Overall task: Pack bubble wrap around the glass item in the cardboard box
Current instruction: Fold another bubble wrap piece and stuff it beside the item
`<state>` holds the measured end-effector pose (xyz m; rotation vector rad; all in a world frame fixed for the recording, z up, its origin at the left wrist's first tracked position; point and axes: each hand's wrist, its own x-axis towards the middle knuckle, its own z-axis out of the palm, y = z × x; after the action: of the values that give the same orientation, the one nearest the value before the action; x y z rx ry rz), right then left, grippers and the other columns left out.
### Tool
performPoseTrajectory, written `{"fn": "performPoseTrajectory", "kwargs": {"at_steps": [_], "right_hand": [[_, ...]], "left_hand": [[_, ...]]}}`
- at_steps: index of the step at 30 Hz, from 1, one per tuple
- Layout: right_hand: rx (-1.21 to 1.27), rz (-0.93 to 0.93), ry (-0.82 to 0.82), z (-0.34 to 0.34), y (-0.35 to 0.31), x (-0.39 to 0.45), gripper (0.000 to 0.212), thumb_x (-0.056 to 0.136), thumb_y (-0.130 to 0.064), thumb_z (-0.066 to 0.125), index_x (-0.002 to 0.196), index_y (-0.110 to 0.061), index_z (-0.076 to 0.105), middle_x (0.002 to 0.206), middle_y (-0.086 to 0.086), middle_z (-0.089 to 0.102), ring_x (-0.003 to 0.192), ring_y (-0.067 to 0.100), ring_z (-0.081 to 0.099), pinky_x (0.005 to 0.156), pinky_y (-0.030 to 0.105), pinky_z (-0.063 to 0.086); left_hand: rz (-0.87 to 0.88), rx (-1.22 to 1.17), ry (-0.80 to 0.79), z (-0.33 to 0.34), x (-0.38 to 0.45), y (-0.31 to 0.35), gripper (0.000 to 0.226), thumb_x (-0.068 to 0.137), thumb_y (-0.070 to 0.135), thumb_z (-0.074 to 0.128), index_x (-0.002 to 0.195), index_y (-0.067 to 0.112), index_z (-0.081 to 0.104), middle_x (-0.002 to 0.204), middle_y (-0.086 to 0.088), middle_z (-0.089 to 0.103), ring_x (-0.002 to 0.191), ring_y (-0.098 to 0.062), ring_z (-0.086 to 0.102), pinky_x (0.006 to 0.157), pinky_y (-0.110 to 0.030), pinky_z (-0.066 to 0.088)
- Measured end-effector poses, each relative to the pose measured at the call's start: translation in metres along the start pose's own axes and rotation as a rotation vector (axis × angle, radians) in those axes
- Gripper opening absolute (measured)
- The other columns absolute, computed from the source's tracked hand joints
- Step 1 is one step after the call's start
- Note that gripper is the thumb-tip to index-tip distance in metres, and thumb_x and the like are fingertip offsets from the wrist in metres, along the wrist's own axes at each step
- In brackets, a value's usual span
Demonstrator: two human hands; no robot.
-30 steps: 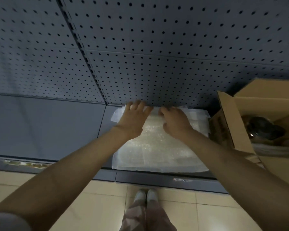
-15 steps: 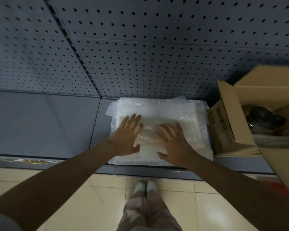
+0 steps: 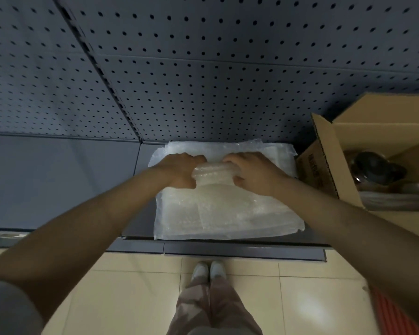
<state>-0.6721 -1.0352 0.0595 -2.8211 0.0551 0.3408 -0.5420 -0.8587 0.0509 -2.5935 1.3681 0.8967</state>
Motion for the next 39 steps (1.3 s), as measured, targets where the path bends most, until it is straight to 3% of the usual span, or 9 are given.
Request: {"fn": "performPoseTrajectory", "kwargs": {"at_steps": [4, 9, 14, 16, 19, 21, 25, 30, 39], "right_hand": [[-0.101, -0.023, 0.099, 0.017, -0.008, -0.005, 0.064, 0.089, -0.026, 0.057, 0.146, -0.015, 0.03, 0.144, 0.013, 0.044, 0.128, 0.033, 0.043, 0.112, 0.04, 0.027], [-0.364, -0.073, -0.041, 0.057, -0.009, -0.015, 0.1, 0.081, -0.065, 0.051, 0.15, -0.032, -0.013, 0.159, 0.019, -0.008, 0.147, 0.038, -0.004, 0.114, 0.061, -0.006], [-0.435, -0.005, -0.034, 0.068, -0.011, -0.014, 0.112, 0.083, -0.044, 0.061, 0.14, -0.028, -0.035, 0.16, 0.018, -0.008, 0.147, 0.04, -0.003, 0.115, 0.06, -0.002], [-0.47, 0.019, -0.06, 0.07, -0.01, -0.01, 0.111, 0.085, -0.04, 0.061, 0.143, -0.022, -0.032, 0.16, 0.018, 0.001, 0.146, 0.04, 0.006, 0.116, 0.059, 0.005], [-0.46, 0.039, -0.068, 0.064, -0.009, -0.004, 0.096, 0.08, -0.034, 0.068, 0.153, -0.013, 0.009, 0.156, 0.018, 0.025, 0.141, 0.04, 0.027, 0.115, 0.058, 0.019], [-0.405, 0.019, -0.082, 0.058, -0.005, 0.0, 0.081, 0.087, -0.032, 0.06, 0.152, -0.014, 0.015, 0.156, 0.013, 0.022, 0.142, 0.035, 0.024, 0.117, 0.052, 0.016], [-0.238, -0.005, -0.118, 0.039, 0.004, 0.011, 0.073, 0.09, -0.037, 0.056, 0.151, -0.018, 0.019, 0.156, 0.004, 0.025, 0.142, 0.027, 0.024, 0.118, 0.043, 0.017], [-0.015, 0.014, -0.157, 0.017, 0.009, 0.02, 0.074, 0.085, -0.034, 0.062, 0.149, -0.022, 0.027, 0.152, 0.001, 0.035, 0.137, 0.024, 0.034, 0.115, 0.034, 0.027], [-0.166, 0.006, -0.061, -0.013, -0.002, 0.012, 0.097, 0.076, -0.063, 0.062, 0.152, -0.027, 0.013, 0.155, 0.0, 0.028, 0.14, 0.025, 0.027, 0.119, 0.049, 0.005]], "left_hand": [[-0.032, -0.028, -0.023, 0.0, 0.015, -0.009, 0.064, 0.086, 0.021, 0.059, 0.144, 0.03, 0.032, 0.125, -0.007, 0.057, 0.104, -0.025, 0.059, 0.077, -0.033, 0.049], [-0.01, 0.135, 0.069, 0.017, 0.024, -0.007, 0.058, 0.089, 0.01, 0.051, 0.142, 0.024, 0.032, 0.123, -0.008, 0.057, 0.105, -0.027, 0.059, 0.083, -0.034, 0.047], [0.051, 0.318, 0.183, 0.049, 0.014, -0.006, 0.078, 0.087, 0.015, 0.054, 0.152, 0.015, 0.01, 0.155, -0.014, 0.024, 0.139, -0.032, 0.031, 0.113, -0.041, 0.029], [0.118, 0.41, 0.204, 0.058, 0.005, -0.007, 0.083, 0.09, 0.031, 0.049, 0.153, 0.014, -0.001, 0.16, -0.018, 0.001, 0.147, -0.035, 0.008, 0.119, -0.05, 0.012], [0.191, 0.421, 0.223, 0.062, -0.007, -0.005, 0.094, 0.087, 0.06, 0.043, 0.154, 0.012, -0.001, 0.16, -0.019, -0.008, 0.148, -0.035, -0.007, 0.119, -0.056, -0.004], [0.152, 0.477, 0.2, 0.064, -0.009, -0.002, 0.107, 0.083, 0.07, 0.044, 0.152, 0.012, -0.013, 0.159, -0.02, -0.015, 0.147, -0.037, -0.012, 0.116, -0.059, -0.009], [0.062, 0.561, 0.21, 0.059, -0.004, 0.0, 0.113, 0.085, 0.059, 0.056, 0.148, 0.013, -0.025, 0.159, -0.022, -0.005, 0.147, -0.039, 0.0, 0.118, -0.057, 0.004], [0.091, 0.35, 0.194, 0.034, 0.003, -0.008, 0.098, 0.082, 0.017, 0.064, 0.154, 0.024, -0.002, 0.152, -0.011, 0.025, 0.136, -0.03, 0.033, 0.112, -0.038, 0.027], [0.108, 0.116, 0.137, -0.028, -0.007, -0.013, 0.078, 0.08, 0.019, 0.066, 0.147, 0.027, 0.026, 0.135, -0.006, 0.05, 0.115, -0.025, 0.053, 0.093, -0.031, 0.043]]}}
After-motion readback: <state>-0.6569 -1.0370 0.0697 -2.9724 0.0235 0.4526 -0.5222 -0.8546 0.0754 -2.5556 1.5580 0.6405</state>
